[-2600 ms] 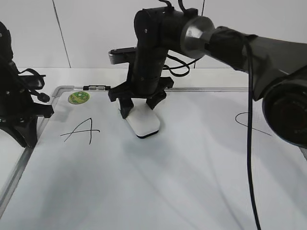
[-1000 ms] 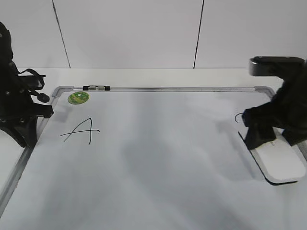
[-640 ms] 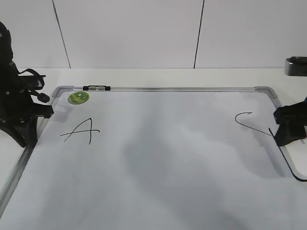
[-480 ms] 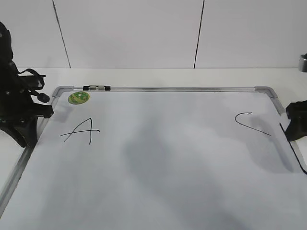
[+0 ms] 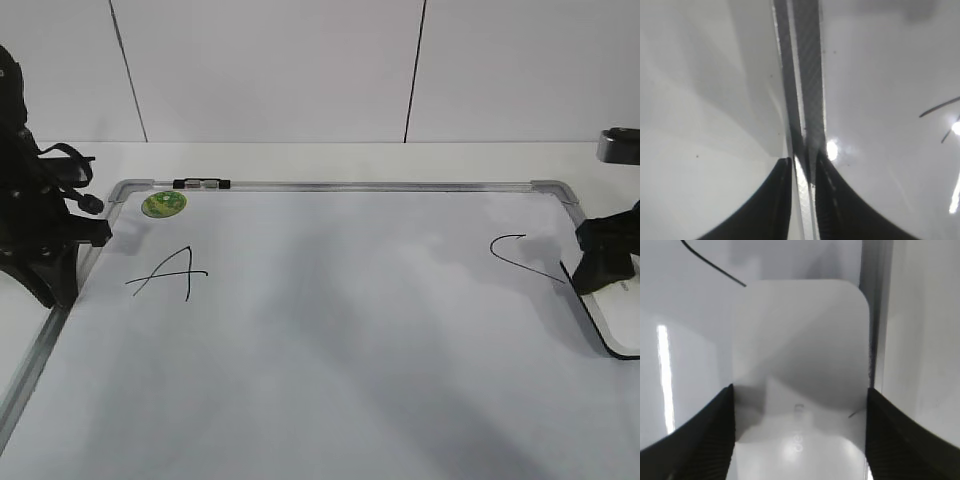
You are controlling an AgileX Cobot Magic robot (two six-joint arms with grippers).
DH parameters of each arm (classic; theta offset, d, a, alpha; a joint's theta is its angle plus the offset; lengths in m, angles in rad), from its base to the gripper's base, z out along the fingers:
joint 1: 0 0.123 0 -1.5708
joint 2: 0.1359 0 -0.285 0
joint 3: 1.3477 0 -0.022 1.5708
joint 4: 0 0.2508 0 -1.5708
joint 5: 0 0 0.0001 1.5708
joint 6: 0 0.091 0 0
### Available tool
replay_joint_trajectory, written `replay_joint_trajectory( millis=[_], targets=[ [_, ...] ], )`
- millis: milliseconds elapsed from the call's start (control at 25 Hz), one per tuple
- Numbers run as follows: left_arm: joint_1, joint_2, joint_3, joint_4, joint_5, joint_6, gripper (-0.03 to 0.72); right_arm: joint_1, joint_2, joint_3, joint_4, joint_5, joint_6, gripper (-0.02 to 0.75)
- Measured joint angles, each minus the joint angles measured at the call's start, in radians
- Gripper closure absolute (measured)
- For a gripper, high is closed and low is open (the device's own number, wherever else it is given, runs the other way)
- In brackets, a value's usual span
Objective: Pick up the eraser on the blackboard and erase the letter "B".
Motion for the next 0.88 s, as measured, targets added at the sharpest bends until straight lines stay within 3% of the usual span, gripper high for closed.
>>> replay_joint_trajectory(
  millis=[880],
  targets=[
    [0.0, 0.0, 0.0, 0.0, 0.002, 0.0, 0.557, -0.001, 0.081, -0.035, -0.031, -0.022, -0.014, 0.21]
  ],
)
